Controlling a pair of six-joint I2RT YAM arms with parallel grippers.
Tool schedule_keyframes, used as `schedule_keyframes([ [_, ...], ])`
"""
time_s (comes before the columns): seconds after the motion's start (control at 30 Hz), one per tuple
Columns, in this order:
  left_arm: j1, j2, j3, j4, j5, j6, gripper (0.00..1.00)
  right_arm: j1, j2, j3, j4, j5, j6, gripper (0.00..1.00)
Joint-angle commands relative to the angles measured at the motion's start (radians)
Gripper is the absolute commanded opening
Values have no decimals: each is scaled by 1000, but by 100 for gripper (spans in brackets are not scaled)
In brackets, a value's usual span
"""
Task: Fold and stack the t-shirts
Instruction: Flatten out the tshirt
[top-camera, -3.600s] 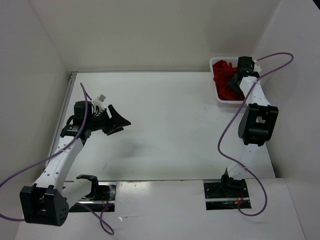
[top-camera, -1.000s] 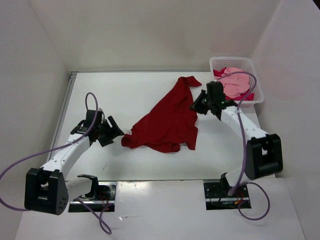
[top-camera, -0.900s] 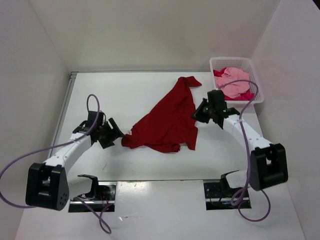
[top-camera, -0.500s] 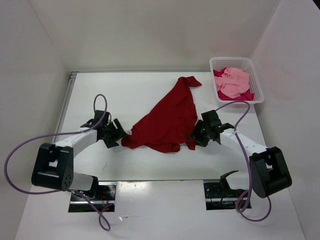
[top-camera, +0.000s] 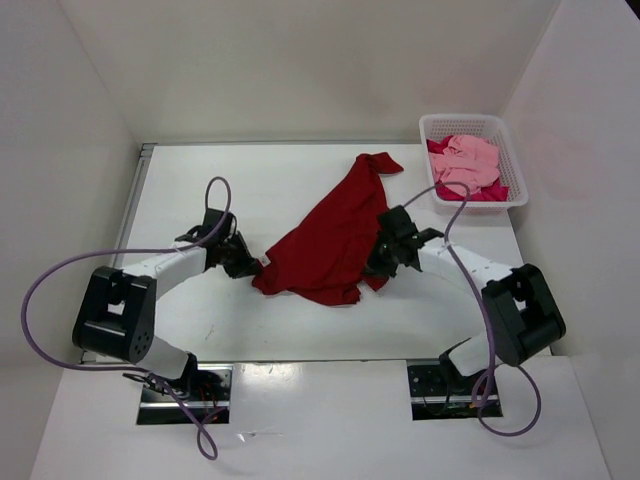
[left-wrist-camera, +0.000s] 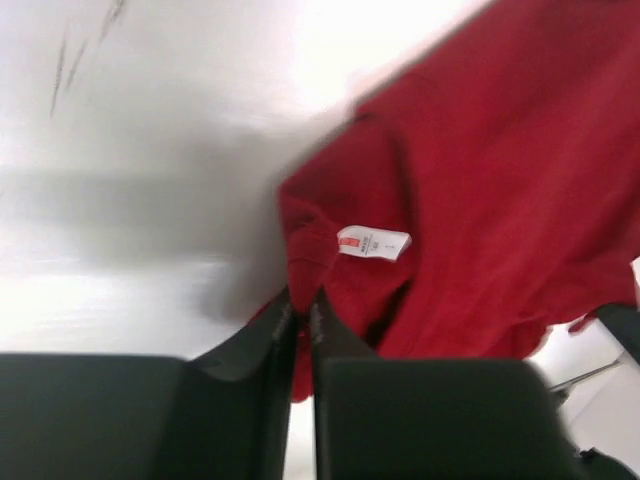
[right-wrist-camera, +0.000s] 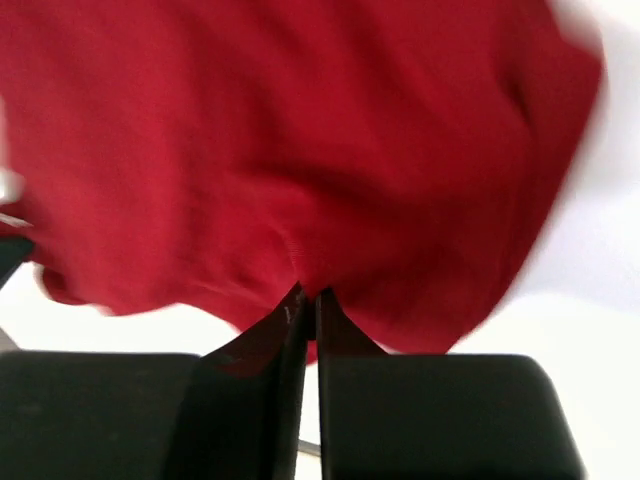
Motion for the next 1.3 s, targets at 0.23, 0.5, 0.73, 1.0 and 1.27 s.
schedule_keyframes([
  [0.23,191,-110,541,-143,0,94,0,6,215,791,-144,102,-254,0],
  [0.5,385,-132,1081,-289,45,151,0,6,478,1635,-229,-9,-355,0],
  [0.73,358,-252,1112,-337,45,186,5,-66,582,1794,-143,-180,-439,0],
  [1.0,24,-522,430,-73,114,-44,54,-330,391,949,245,-256,-414,0],
  [1.27,-60,-524,274,-78,-5,-26,99,-381,440,933,133,-175,-378,46],
])
